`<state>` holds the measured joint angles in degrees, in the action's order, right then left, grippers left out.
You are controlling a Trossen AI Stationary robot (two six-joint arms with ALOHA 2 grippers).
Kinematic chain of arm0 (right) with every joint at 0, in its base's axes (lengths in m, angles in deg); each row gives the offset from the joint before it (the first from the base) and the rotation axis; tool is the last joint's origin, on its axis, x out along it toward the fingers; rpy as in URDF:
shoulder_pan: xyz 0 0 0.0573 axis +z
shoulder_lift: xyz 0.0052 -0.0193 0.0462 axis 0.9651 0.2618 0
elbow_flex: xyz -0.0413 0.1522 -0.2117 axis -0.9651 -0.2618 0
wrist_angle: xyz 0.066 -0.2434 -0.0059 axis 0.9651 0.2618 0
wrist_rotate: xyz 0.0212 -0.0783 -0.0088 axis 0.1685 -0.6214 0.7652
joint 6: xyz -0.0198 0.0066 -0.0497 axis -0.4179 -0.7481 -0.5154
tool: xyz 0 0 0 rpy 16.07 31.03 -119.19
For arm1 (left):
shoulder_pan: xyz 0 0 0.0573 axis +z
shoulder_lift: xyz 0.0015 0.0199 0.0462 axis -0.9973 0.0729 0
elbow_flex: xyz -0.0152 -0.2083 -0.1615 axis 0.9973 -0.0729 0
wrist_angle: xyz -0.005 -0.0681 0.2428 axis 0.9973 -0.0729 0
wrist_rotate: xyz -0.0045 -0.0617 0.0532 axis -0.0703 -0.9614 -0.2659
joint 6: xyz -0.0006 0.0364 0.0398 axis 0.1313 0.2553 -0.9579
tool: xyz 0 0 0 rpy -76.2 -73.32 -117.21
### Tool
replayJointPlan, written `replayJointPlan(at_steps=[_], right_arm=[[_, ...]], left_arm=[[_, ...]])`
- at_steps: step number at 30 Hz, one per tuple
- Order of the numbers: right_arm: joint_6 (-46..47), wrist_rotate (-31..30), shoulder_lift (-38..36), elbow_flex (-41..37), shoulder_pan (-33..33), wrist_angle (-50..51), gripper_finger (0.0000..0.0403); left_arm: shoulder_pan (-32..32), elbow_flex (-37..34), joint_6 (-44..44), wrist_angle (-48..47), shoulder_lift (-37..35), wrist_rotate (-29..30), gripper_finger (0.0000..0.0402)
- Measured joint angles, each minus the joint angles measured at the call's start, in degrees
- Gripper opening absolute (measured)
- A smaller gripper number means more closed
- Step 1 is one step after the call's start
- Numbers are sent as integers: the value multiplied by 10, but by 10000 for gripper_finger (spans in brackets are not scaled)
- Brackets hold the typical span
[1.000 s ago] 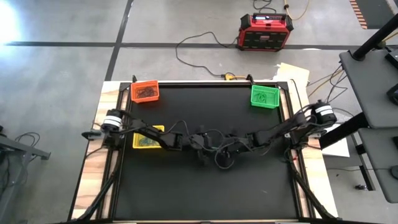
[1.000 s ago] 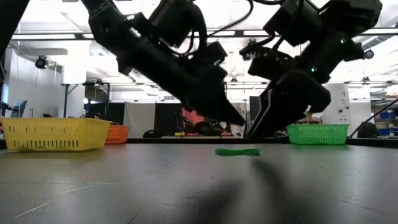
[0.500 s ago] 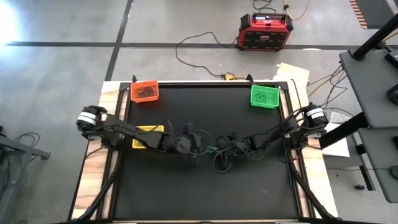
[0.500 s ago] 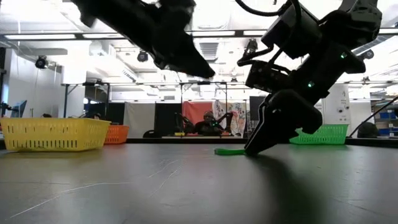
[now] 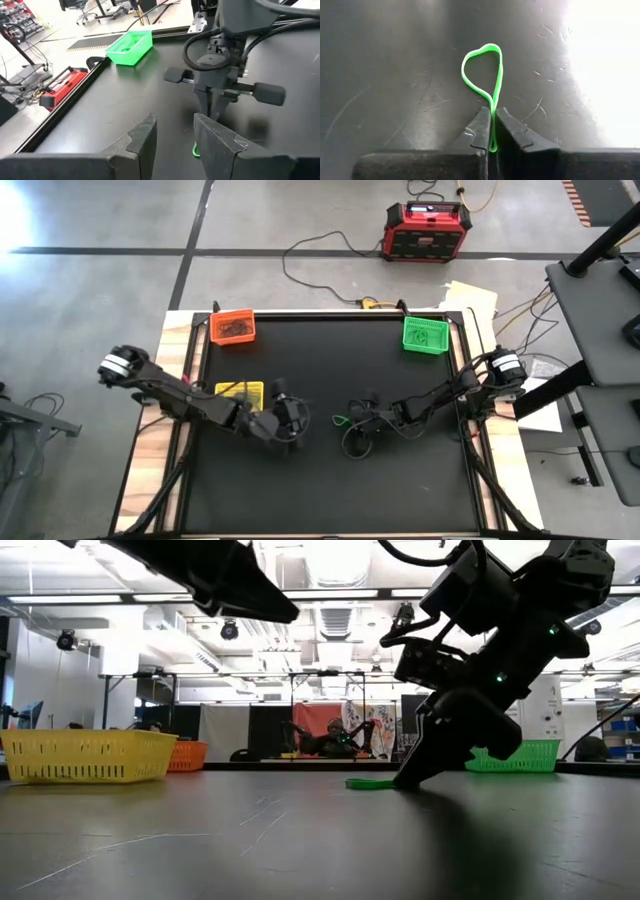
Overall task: Sort rubber bands into baskets
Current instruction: Put the green rubber band into the green bin
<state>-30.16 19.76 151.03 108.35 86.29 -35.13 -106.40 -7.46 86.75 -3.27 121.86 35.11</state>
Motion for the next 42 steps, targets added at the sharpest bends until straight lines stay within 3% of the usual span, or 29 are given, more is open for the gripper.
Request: replayJointPlan(at_steps=[5, 12, 19, 22, 26, 30, 38, 42], right_arm=[[-20, -26, -46, -2, -9, 51, 13], [-57, -152, -198, 32, -76, 243, 12], [47, -191, -338, 44, -236, 475, 12], [94, -192, -372, 40, -326, 511, 12], [120, -170, -375, 25, -421, 504, 12], [128, -123, -344, 8, -479, 468, 12], [145, -115, -252, 3, -534, 418, 14], [125, -114, -220, 3, -547, 376, 34]], left_arm=[[-22, -26, 20, -1, -22, 1, 115], [-59, -53, 56, -6, -39, -5, 115], [-89, -35, 84, -35, -54, -5, 115], [-90, -16, 70, -72, -57, -2, 115], [-91, 28, 90, -163, -57, -7, 115], [-104, 60, 94, -243, -57, -60, 115], [-143, 61, 119, -278, -79, -59, 115], [-157, 60, 128, -284, -87, -61, 115]])
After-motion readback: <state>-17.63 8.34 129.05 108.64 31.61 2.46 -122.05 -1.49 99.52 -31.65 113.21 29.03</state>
